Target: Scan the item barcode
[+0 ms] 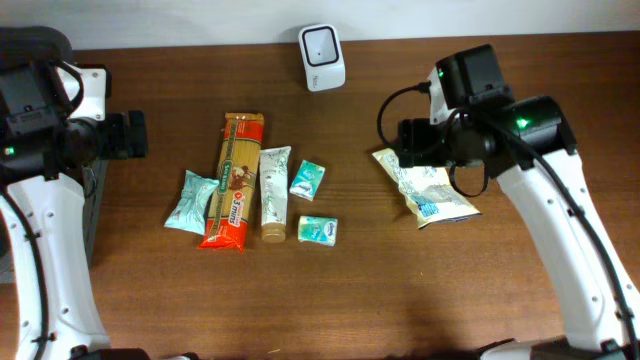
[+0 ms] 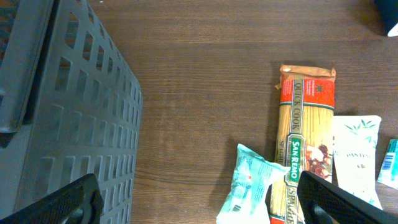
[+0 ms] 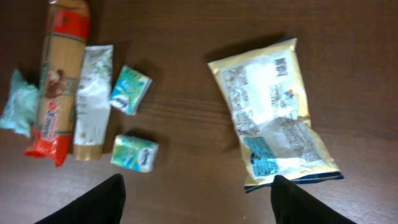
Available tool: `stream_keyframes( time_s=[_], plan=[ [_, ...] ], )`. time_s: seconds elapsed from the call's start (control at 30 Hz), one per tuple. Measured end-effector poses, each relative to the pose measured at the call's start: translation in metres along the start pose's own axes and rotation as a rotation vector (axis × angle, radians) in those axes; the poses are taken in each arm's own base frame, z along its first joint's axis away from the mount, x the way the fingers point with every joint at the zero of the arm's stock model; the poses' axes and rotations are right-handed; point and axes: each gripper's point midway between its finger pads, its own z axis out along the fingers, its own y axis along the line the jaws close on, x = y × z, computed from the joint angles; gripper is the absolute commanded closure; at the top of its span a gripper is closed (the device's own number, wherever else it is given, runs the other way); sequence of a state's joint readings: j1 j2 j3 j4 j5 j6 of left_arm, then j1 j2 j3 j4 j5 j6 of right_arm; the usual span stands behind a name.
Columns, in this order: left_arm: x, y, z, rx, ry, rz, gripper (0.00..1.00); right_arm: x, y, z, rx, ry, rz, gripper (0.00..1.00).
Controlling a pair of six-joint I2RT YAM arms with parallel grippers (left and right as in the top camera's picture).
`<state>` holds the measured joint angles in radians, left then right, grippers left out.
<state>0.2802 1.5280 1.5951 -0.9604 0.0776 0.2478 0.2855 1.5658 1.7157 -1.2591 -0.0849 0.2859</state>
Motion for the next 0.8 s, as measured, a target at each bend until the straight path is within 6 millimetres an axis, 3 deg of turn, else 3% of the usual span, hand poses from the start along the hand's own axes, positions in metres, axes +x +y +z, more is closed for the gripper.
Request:
stream_keyframes(
  time_s=[0.07, 0.1, 0.27, 0.4, 0.43, 0.57, 0.7, 0.8],
  plan=[
    [0.000, 0.000, 0.000, 0.000, -0.001, 0.000, 0.01, -0.014, -0.012, 0.046, 0.060, -0.007, 0.059, 0.49],
    [0.000, 0.000, 0.000, 0.000, 0.000, 0.000, 0.01, -0.010, -0.022, 0.076, 0.106, 0.029, 0.086, 0.50],
    [0.000, 0.000, 0.000, 0.000, 0.000, 0.000, 0.01, -0.011, -0.044, 0.170, 0.203, 0.076, 0.108, 0.51],
    [0.000, 0.000, 0.000, 0.000, 0.000, 0.000, 0.01, 0.019, -0.061, 0.225, 0.269, 0.217, 0.081, 0.50],
    [0.000, 0.000, 0.000, 0.000, 0.000, 0.000, 0.01, 0.028, -0.062, 0.238, 0.256, 0.258, 0.034, 0.46],
    [0.000, 0.000, 0.000, 0.000, 0.000, 0.000, 0.01, 0.042, -0.039, 0.240, 0.101, 0.341, -0.212, 0.35],
    [0.000, 0.000, 0.000, 0.000, 0.000, 0.000, 0.01, 0.095, 0.015, 0.225, -0.063, 0.519, -0.503, 0.27],
    [0.000, 0.000, 0.000, 0.000, 0.000, 0.000, 0.01, 0.113, 0.028, 0.218, -0.098, 0.580, -0.537, 0.27]
  ],
)
